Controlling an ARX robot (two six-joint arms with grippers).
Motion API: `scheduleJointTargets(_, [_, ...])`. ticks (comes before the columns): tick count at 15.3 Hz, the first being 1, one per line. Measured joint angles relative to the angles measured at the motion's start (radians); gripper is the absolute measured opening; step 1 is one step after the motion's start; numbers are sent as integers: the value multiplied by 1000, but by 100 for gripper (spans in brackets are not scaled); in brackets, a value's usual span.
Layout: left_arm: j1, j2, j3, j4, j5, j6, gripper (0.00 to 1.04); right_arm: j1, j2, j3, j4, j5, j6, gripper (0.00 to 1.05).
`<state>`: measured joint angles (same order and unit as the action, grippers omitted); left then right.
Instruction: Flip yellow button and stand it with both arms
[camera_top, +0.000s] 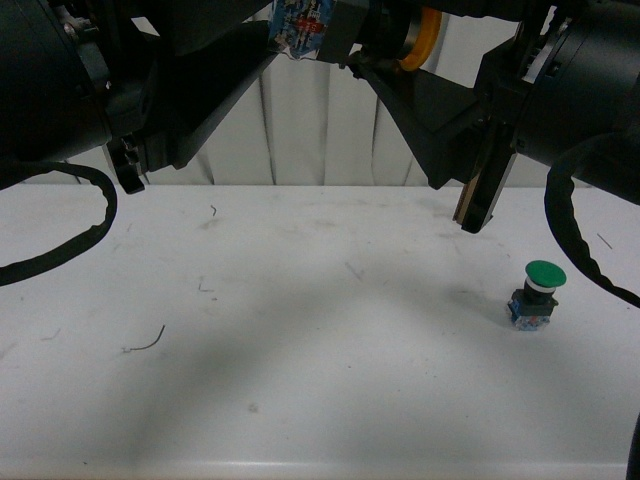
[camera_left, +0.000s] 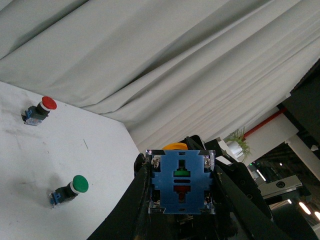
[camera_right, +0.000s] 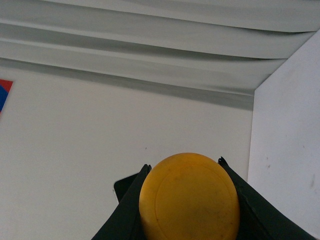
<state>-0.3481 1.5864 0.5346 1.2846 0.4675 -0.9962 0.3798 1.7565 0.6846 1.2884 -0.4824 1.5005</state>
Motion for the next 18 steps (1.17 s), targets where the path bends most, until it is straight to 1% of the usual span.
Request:
scheduleJointTargets(4, [-2, 0, 0, 0, -7, 0, 30, 0, 0, 0, 0, 0, 0, 35])
scheduleJointTargets(5, [-2, 0, 0, 0, -10, -8, 33, 0, 0, 0, 0, 1, 0, 35])
scheduleJointTargets(7, [2, -3, 0, -1, -10, -5, 54, 0, -5, -2, -4, -10, -16, 35])
scheduleJointTargets(10, [24, -28, -3, 1, -10, -5, 77, -8, -5, -4, -5, -13, -27, 35])
scheduleJointTargets(13, [47, -35, -4, 2, -11, -5, 88, -17, -5, -4, -5, -13, -29, 35])
scheduleJointTargets(15, [81, -40, -5, 2, -12, -5, 100, -31, -5, -3, -5, -8, -32, 35])
scheduleJointTargets(16, [111, -45, -8, 1, -11, -5, 98, -38, -5, -3, -5, -8, -34, 35])
scheduleJointTargets(18, [220, -87, -15, 0, 22, 19, 98, -69, -5, 13, -6, -1, -35, 35])
